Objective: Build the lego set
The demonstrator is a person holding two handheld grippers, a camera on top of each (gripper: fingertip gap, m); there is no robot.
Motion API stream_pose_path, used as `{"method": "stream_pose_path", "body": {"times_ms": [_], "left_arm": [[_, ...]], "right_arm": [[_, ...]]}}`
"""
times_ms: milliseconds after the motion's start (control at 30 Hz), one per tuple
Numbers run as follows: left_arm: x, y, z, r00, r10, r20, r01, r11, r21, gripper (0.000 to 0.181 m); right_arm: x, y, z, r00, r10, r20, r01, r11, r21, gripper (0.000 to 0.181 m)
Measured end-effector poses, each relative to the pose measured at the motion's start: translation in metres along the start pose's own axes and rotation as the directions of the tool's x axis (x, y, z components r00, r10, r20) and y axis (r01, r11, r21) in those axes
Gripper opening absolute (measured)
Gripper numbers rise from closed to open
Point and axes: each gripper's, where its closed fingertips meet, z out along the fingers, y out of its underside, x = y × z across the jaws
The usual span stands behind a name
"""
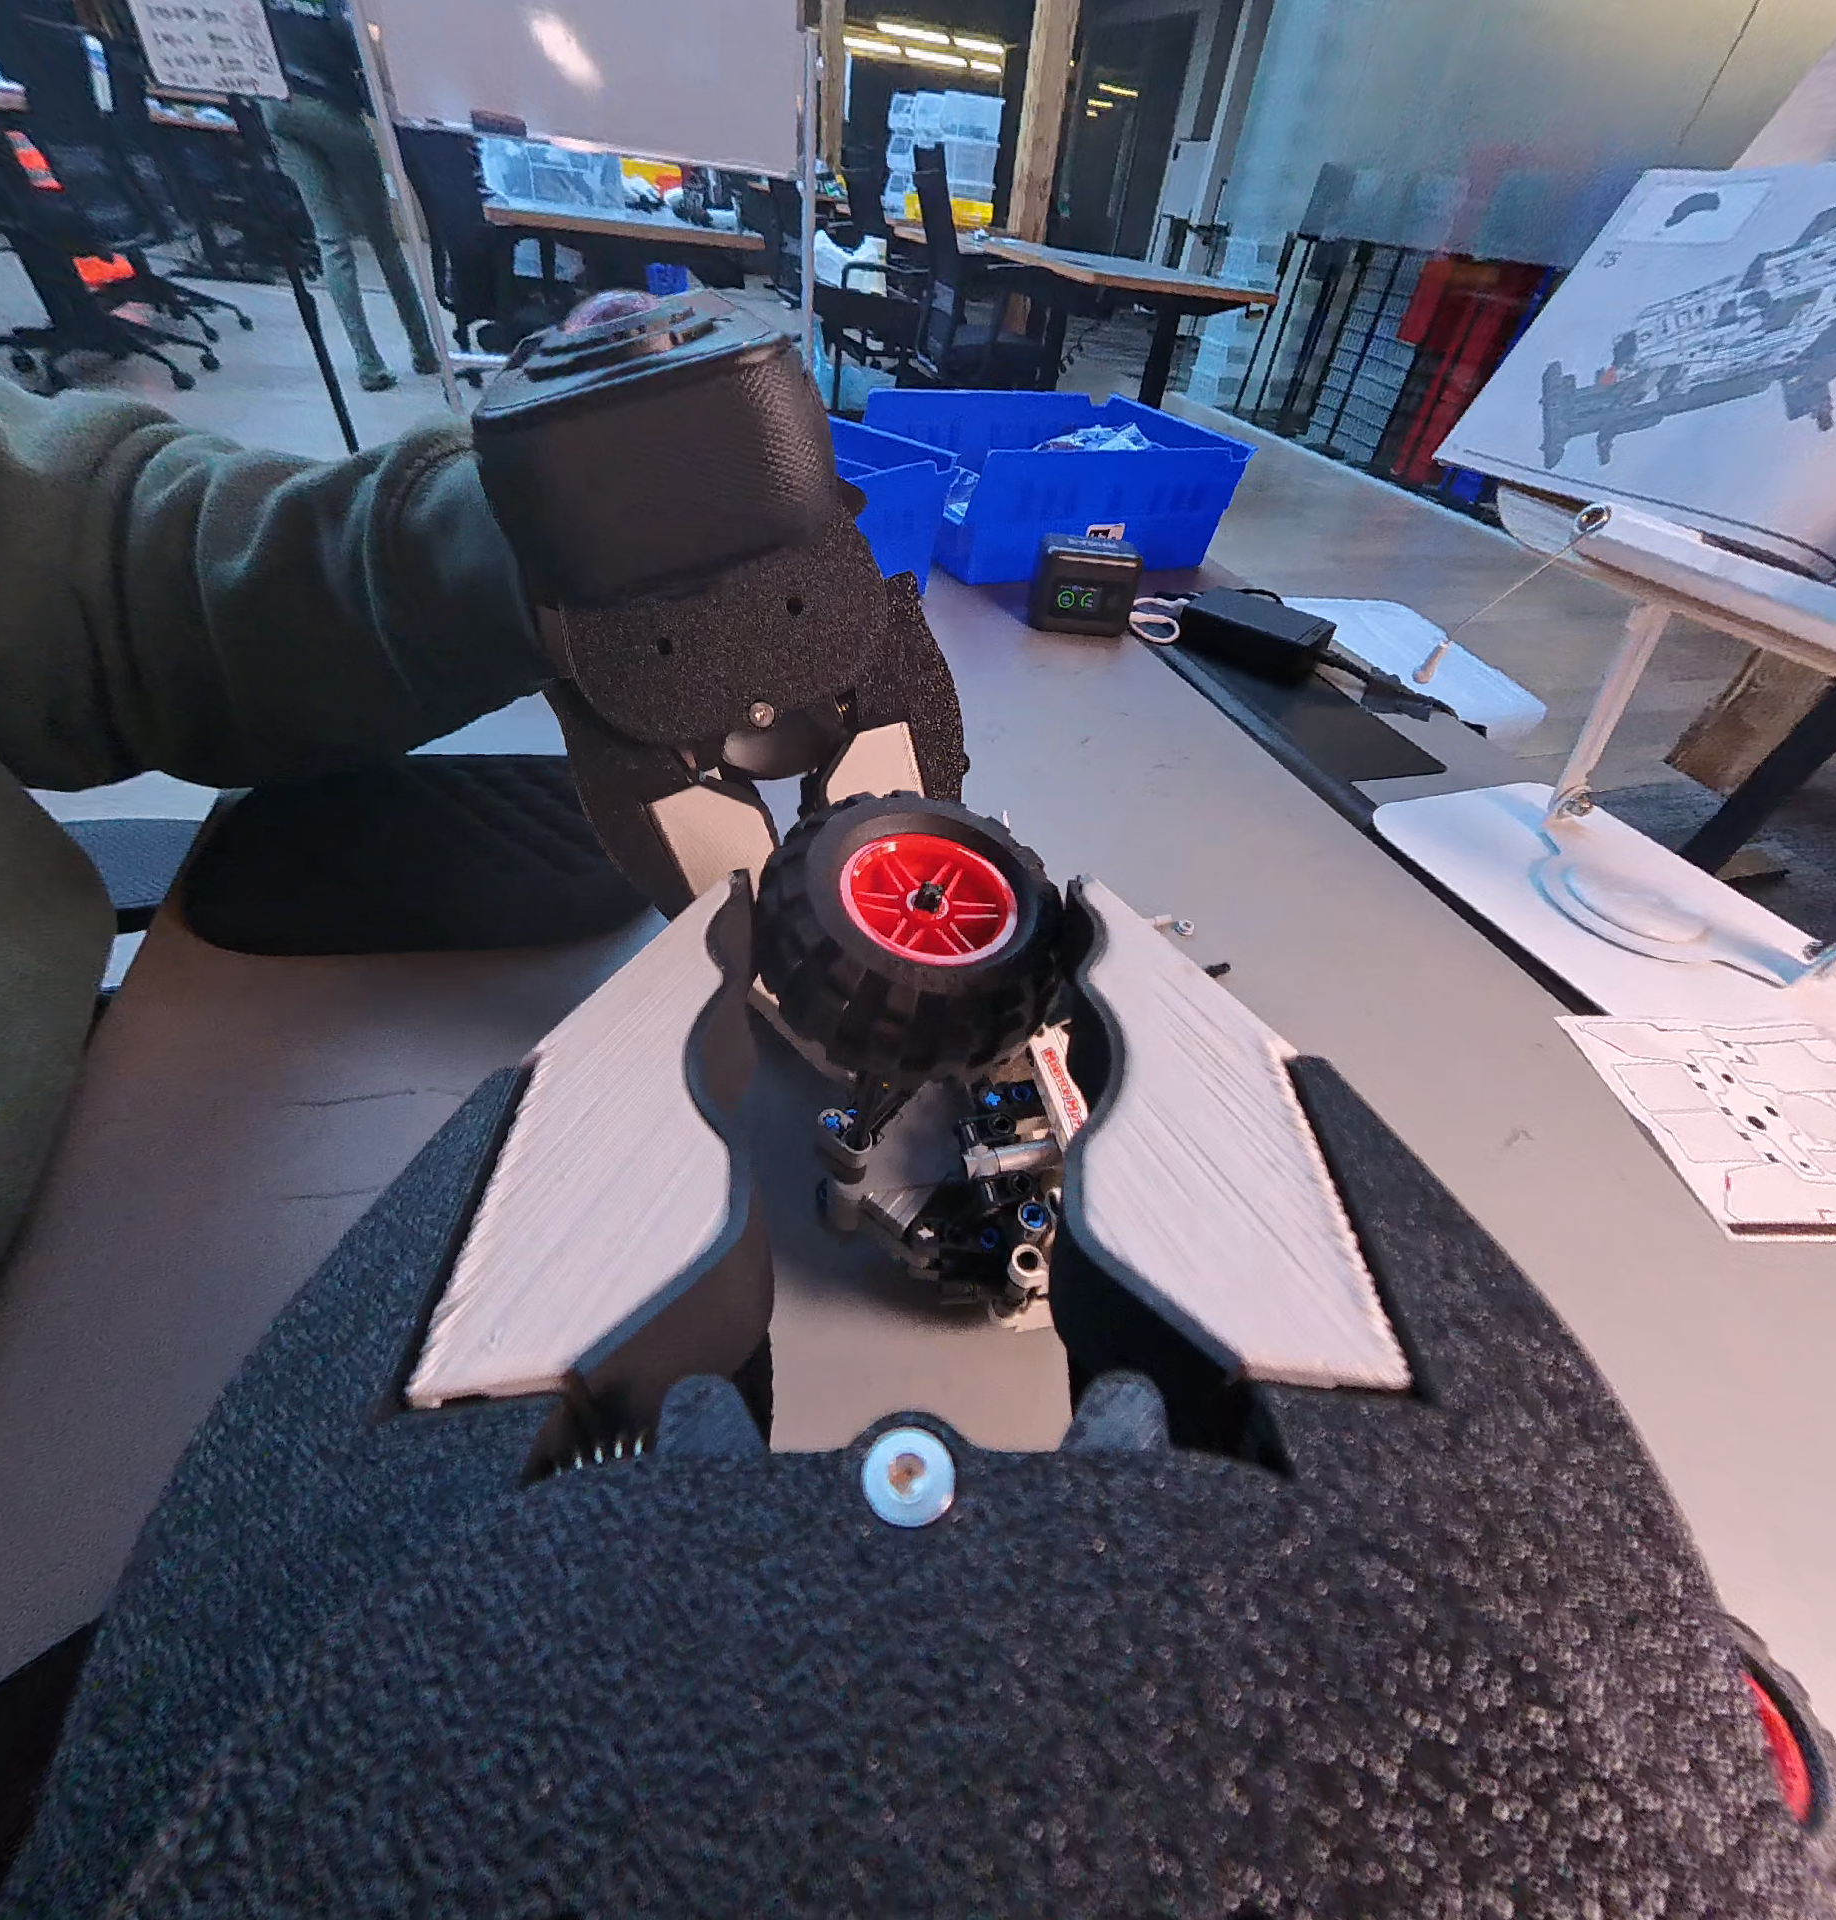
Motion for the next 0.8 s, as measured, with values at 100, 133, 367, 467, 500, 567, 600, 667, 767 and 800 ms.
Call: {"method": "stream_pose_path", "body": {"times_ms": [100,133,367,467,500,567,600,667,767,800], "left_arm": [[-0.0001,-0.0002,-0.0010,1.000,-0.019,-0.017,0.020,1.000,0.019,0.010],[0.0000,-0.0003,-0.0007,1.000,-0.015,-0.014,0.015,1.000,0.016,0.010],[0.0006,-0.0003,0.0004,1.000,0.000,-0.004,0.000,1.000,0.002,0.010],[0.0012,-0.0002,0.0008,1.000,0.003,-0.006,-0.003,1.000,-0.002,0.010],[0.0014,-0.0003,0.0009,1.000,0.005,-0.005,-0.005,1.000,-0.006,0.010],[0.0018,-0.0003,0.0014,1.000,0.008,-0.004,-0.008,1.000,-0.011,0.010],[0.0018,-0.0003,0.0014,1.000,0.009,-0.003,-0.010,1.000,-0.012,0.010],[0.0019,-0.0002,0.0016,1.000,0.009,-0.003,-0.009,1.000,-0.013,0.010],[0.0026,-0.0001,0.0020,1.000,0.013,-0.003,-0.013,1.000,-0.021,0.010],[0.0028,0.0000,0.0021,1.000,0.015,-0.001,-0.015,1.000,-0.024,0.010]], "right_arm": [[-0.0010,-0.0004,-0.0007,1.000,-0.001,0.006,0.001,1.000,0.002,0.058],[-0.0010,-0.0001,-0.0006,1.000,-0.004,0.004,0.004,1.000,0.000,0.058],[-0.0012,0.0023,0.0005,1.000,0.019,0.011,-0.019,1.000,-0.003,0.058],[-0.0031,0.0033,0.0020,1.000,0.017,0.017,-0.016,1.000,-0.012,0.058],[-0.0035,0.0035,0.0026,1.000,0.016,0.017,-0.016,1.000,-0.011,0.058],[-0.0044,0.0044,0.0033,1.000,0.023,0.022,-0.022,1.000,-0.010,0.058],[-0.0043,0.0046,0.0031,0.999,0.026,0.021,-0.025,1.000,-0.008,0.058],[-0.0047,0.0051,0.0026,0.999,0.029,0.022,-0.029,1.000,-0.006,0.058],[-0.0069,0.0060,0.0033,0.999,0.023,0.026,-0.023,1.000,-0.009,0.058],[-0.0076,0.0064,0.0035,1.000,0.017,0.026,-0.016,1.000,-0.011,0.058]]}}
